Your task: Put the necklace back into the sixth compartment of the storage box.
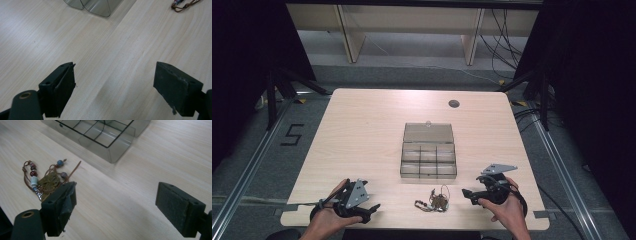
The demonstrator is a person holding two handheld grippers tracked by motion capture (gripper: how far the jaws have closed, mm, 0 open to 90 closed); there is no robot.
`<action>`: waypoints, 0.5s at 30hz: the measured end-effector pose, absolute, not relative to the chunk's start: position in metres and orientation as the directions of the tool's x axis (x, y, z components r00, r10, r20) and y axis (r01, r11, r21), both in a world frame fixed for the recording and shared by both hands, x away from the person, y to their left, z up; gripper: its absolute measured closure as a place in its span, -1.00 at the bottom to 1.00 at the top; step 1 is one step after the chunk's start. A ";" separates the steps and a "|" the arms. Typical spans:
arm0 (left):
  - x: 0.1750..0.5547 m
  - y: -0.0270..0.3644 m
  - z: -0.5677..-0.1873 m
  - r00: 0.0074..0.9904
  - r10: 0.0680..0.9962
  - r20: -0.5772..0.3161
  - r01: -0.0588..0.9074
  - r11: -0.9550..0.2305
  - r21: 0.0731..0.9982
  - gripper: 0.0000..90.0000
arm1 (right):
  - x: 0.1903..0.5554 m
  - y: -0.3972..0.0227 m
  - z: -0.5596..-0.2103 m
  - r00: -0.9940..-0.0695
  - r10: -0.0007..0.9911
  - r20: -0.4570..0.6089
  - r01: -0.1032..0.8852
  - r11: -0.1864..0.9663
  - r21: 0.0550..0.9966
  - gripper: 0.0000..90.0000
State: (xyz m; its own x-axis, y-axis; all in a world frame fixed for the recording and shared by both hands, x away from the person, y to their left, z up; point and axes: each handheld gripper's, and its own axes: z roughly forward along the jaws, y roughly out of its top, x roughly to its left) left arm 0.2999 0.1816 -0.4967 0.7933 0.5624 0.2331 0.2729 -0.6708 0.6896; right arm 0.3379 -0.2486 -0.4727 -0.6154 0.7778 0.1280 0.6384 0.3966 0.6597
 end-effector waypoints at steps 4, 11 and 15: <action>0.300 0.182 -0.497 0.794 0.562 0.234 0.272 -0.672 0.689 -0.62 | 0.335 -0.242 -0.468 -0.616 0.774 0.148 0.654 0.398 0.643 -0.60; 0.300 0.182 -0.496 0.793 0.562 0.234 0.273 -0.671 0.689 -0.62 | 0.334 -0.232 -0.463 -0.649 0.749 0.133 0.638 0.441 0.632 -0.59; 0.300 0.182 -0.497 0.794 0.562 0.233 0.273 -0.671 0.689 -0.62 | 0.333 -0.225 -0.462 -0.650 0.744 0.154 0.646 0.435 0.627 -0.58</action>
